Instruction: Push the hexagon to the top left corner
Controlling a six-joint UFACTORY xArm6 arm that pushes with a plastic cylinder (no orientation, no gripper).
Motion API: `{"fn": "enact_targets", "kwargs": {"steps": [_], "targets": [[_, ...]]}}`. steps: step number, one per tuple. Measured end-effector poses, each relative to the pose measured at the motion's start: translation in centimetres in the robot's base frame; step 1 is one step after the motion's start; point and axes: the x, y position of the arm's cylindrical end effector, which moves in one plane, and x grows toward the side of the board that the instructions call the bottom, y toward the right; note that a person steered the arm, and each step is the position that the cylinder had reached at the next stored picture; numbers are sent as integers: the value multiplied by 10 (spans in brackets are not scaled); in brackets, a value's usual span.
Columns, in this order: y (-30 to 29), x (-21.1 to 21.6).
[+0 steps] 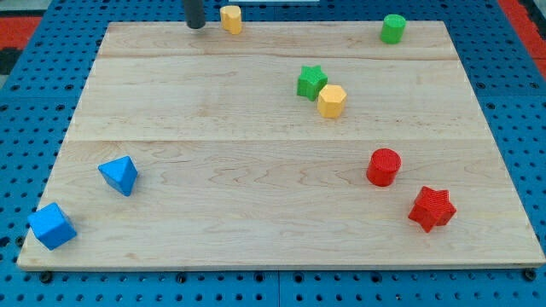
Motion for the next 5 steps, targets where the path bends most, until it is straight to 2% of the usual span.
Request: {"fn": "enact_targets", "kwargs": {"steps": [1,3,4,5], "targets": [[31,28],[54,155],[82,185],[146,183]]}}
